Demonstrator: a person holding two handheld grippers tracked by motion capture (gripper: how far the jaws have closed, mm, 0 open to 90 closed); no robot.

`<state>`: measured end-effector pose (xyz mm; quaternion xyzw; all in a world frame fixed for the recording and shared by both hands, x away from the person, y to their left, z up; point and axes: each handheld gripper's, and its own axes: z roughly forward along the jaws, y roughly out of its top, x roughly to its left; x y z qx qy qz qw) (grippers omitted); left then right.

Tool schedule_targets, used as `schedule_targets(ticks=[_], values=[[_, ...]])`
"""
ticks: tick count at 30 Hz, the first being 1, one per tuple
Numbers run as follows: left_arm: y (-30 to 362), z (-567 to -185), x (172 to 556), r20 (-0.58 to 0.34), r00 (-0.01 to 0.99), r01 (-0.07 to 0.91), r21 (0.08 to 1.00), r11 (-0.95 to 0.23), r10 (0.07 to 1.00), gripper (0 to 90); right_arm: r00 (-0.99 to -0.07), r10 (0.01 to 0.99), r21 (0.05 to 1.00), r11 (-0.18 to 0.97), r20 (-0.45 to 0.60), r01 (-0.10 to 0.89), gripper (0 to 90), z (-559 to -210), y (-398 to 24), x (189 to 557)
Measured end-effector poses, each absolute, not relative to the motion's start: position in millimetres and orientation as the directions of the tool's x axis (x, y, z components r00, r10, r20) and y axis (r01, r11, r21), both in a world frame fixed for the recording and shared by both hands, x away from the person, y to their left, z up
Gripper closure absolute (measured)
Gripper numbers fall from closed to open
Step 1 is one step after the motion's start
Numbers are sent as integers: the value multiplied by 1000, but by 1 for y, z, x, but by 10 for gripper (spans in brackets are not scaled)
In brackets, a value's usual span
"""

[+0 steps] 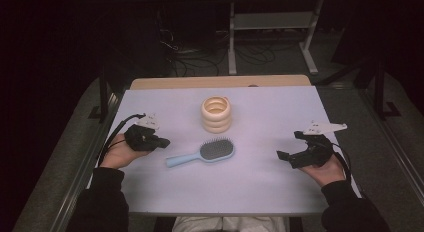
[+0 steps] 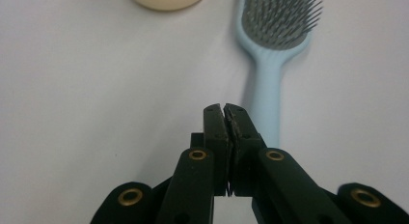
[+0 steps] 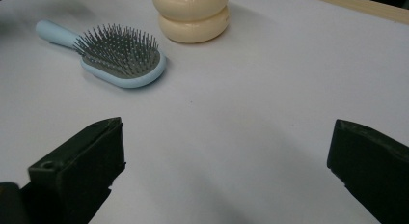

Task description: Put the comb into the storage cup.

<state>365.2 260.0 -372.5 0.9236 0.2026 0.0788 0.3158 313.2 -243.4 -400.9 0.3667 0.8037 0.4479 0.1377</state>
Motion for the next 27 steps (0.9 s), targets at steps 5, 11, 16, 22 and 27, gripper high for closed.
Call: schedule_targets(ticks=[5, 11, 16, 22, 27], values=[[253, -365, 366, 25, 921, 290, 621, -728, 388, 883, -700, 706, 819, 340, 103, 463, 0, -401, -242, 314], [243, -362, 368, 28, 932, 269, 612, -744, 361, 855, -706, 701, 818, 346, 101, 460, 0, -401, -240, 314], [233, -366, 370, 23, 937, 266, 595, -758, 348, 856, -710, 697, 816, 350, 101, 460, 0, -402, -240, 314], [223, -370, 371, 24, 945, 255, 571, -780, 327, 835, -713, 694, 814, 355, 100, 460, 0, -402, -239, 314], [217, -374, 372, 1, 946, 267, 569, -778, 326, 809, -714, 693, 813, 356, 102, 461, 0, -402, -238, 314]])
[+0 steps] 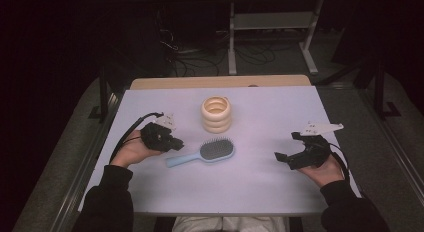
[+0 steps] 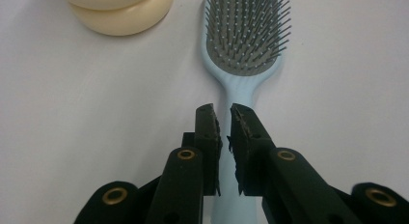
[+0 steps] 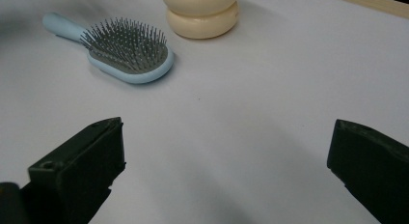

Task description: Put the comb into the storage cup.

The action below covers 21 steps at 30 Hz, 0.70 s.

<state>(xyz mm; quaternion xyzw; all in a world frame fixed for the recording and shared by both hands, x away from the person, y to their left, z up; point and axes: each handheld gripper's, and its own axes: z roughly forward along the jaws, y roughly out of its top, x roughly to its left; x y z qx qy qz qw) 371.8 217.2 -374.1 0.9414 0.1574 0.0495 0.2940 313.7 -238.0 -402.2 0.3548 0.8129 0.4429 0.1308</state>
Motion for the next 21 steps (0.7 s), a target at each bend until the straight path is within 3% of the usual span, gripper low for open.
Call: schedule_targets(ticks=[3, 16, 21], values=[[214, -376, 373, -5, 949, 262, 567, -781, 315, 764, -715, 692, 813, 357, 101, 461, 0, -402, -238, 314], [202, -387, 379, -20, 942, 286, 573, -768, 336, 431, -720, 688, 807, 370, 95, 461, 0, -403, -236, 314], [197, -393, 380, -66, 939, 316, 557, -768, 339, 280, -721, 686, 806, 372, 96, 461, 0, -403, -236, 314]])
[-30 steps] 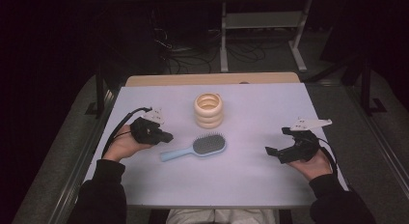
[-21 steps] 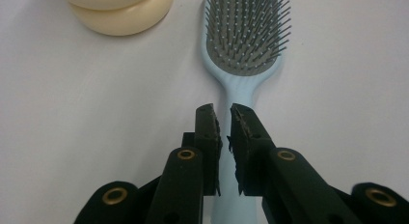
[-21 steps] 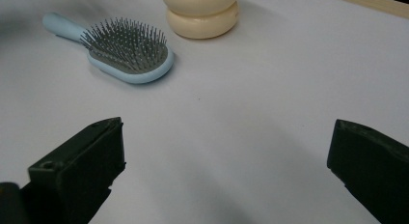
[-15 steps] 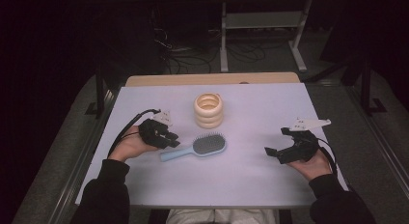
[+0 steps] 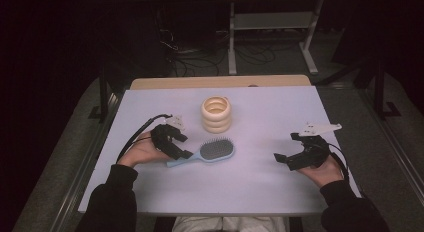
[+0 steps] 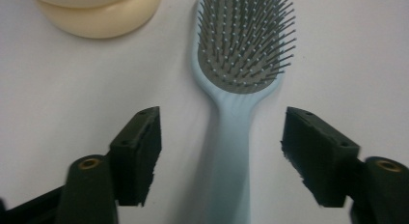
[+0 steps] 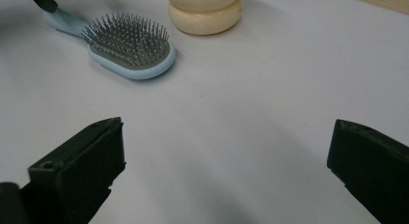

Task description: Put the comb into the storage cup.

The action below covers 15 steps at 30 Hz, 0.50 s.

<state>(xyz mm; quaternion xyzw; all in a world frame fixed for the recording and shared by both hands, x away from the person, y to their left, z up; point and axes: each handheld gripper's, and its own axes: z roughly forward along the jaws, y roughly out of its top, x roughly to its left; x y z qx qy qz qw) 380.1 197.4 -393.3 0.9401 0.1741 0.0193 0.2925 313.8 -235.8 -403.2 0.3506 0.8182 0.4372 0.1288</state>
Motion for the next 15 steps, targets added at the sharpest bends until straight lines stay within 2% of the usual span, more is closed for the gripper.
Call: schedule_targets(ticks=[6, 15], values=[[193, -399, 380, -77, 947, 303, 536, -788, 312, 202, -723, 685, 805, 375, 94, 460, 0, -403, -235, 314], [189, -409, 381, -79, 953, 292, 497, -817, 293, 146, -726, 681, 803, 380, 93, 459, 0, -404, -235, 314]])
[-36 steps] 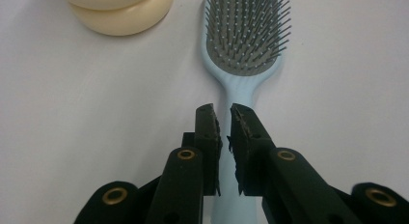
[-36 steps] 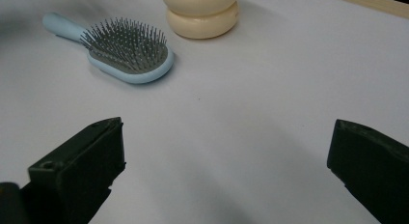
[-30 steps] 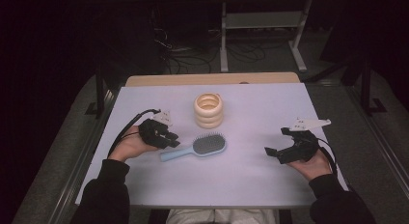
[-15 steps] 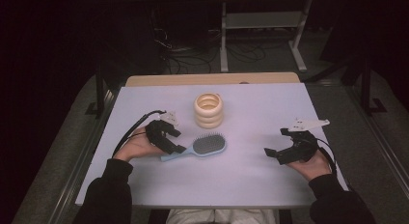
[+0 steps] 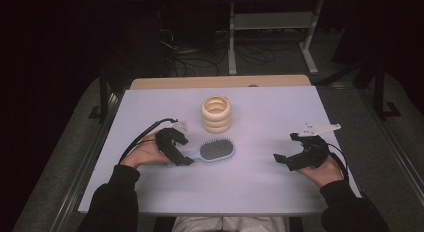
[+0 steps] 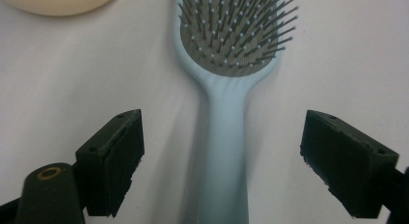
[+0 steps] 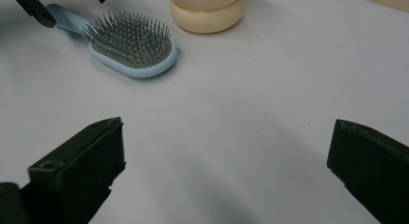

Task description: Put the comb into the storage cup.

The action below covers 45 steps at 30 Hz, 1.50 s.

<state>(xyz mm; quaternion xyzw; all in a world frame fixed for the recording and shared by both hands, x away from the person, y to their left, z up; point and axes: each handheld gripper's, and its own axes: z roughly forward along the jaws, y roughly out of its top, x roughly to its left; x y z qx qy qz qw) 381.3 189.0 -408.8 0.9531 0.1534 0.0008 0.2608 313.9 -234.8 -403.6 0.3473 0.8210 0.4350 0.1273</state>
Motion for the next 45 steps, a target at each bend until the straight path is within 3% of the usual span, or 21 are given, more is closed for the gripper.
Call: schedule_targets(ticks=[13, 24, 34, 45], values=[[180, -416, 380, -59, 957, 276, 468, -839, 283, 73, -729, 678, 799, 387, 91, 460, 0, -404, -234, 314], [176, -423, 379, -46, 964, 255, 438, -862, 261, 247, -732, 676, 798, 393, 87, 458, 0, -404, -233, 314], [173, -423, 380, -37, 969, 234, 437, -869, 243, 462, -733, 674, 797, 394, 88, 458, 0, -404, -233, 314], [167, -424, 380, -18, 973, 216, 426, -879, 230, 557, -734, 672, 799, 388, 96, 460, 0, -404, -233, 314]])
